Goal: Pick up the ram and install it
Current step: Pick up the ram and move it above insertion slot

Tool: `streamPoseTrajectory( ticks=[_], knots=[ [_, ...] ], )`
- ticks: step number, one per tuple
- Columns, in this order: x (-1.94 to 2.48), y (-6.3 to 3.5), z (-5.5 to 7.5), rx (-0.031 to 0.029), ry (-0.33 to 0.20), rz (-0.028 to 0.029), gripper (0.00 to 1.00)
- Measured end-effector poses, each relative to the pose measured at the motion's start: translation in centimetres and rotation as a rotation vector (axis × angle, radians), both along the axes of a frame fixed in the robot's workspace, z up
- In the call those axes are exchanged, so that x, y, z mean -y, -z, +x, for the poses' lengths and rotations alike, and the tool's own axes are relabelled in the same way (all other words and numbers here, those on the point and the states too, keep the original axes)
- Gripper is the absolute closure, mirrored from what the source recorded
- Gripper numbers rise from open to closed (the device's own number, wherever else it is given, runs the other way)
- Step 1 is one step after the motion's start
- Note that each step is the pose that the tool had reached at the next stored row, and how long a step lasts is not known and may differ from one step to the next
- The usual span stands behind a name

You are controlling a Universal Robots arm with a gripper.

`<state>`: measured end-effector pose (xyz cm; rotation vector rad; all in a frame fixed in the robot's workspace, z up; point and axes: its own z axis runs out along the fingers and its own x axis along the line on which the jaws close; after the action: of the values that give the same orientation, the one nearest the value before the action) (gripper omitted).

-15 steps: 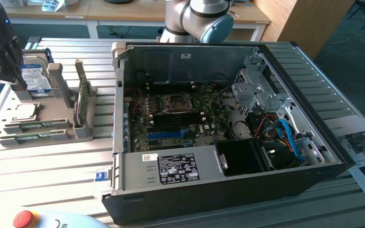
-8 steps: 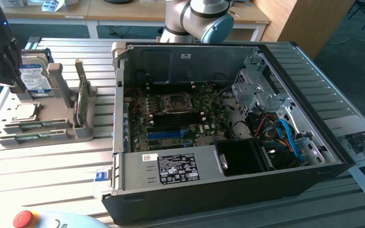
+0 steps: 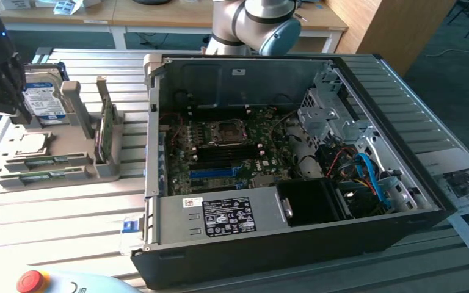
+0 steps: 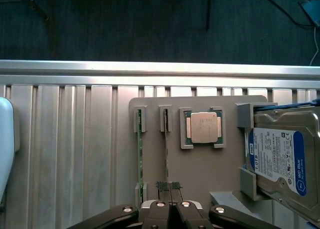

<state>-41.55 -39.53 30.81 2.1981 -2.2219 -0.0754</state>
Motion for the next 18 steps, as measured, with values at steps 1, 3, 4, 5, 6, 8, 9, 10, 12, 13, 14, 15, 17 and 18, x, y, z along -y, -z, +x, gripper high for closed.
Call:
streamPoseTrajectory(
  ticks=[1, 3, 4, 5, 6, 8, 9, 10, 12, 13, 14, 15, 17, 18],
  knots=[
    [0.13, 0.00, 0.00, 0.0000, 0.000, 0.0001, 0.90],
    [0.40, 0.00, 0.00, 0.0000, 0.000, 0.0000, 0.90],
    [0.52, 0.00, 0.00, 0.0000, 0.000, 0.0000, 0.90],
    [0.65, 0.00, 0.00, 0.0000, 0.000, 0.0000, 0.90],
    [0.75, 0.00, 0.00, 0.0000, 0.000, 0.0000, 0.90],
    [0.83, 0.00, 0.00, 0.0000, 0.000, 0.0000, 0.90],
    [0.83, 0.00, 0.00, 0.0000, 0.000, 0.0000, 0.90],
    [0.83, 0.00, 0.00, 0.0001, 0.000, 0.0000, 0.90],
    [0.83, 0.00, 0.00, 0.0000, 0.000, 0.0000, 0.90],
    [0.84, 0.02, -0.01, -0.0001, 0.000, 0.0000, 0.90],
    [0.84, 0.08, -0.01, 0.0001, 0.000, 0.0001, 0.90],
    [0.84, 0.15, -0.01, 0.0001, 0.000, 0.0001, 0.90],
    [0.83, 0.32, 0.00, 0.0000, 0.000, 0.0000, 0.90],
    [0.84, 0.42, 0.00, 0.0000, 0.000, 0.0000, 0.90]
  ],
)
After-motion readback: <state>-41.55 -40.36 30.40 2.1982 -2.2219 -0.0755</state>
